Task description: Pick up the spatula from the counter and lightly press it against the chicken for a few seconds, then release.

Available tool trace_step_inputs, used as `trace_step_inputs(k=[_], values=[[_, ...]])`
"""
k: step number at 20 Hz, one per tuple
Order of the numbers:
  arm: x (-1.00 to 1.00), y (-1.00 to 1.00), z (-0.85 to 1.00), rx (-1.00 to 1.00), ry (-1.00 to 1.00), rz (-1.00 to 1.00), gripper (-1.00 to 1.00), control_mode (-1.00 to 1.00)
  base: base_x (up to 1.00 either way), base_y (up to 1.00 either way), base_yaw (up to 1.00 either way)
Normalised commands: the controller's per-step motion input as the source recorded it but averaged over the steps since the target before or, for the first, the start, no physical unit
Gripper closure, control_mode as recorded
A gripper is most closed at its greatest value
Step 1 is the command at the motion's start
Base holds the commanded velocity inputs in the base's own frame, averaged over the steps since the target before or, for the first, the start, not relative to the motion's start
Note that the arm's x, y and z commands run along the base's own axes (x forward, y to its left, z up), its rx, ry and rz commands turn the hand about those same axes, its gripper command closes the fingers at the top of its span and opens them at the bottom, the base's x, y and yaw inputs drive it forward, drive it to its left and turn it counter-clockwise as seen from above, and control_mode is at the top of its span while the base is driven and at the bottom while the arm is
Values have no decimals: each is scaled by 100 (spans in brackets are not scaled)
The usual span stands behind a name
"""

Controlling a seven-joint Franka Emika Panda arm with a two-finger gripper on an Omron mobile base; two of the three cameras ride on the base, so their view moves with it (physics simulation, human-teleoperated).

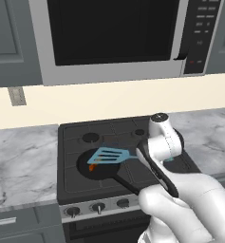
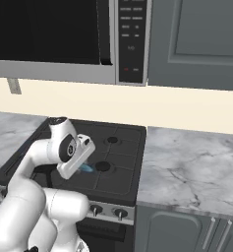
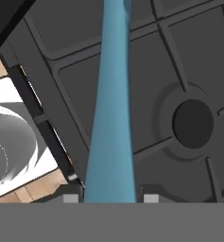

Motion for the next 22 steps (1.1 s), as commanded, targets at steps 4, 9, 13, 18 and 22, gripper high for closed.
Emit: trace_step_inputs(k=[4, 9, 13, 18, 22], values=[[12, 6, -2, -4, 7, -5, 100, -100, 0, 0, 0], [14, 6, -2, -5, 7, -5, 100, -100, 0, 0, 0], [20, 19, 0, -6, 7, -4, 100, -100, 0, 0, 0], [21, 21, -2, -7, 7, -4, 100, -100, 0, 0, 0], [24, 20, -1, -6, 6, -4, 100, -100, 0, 0, 0]])
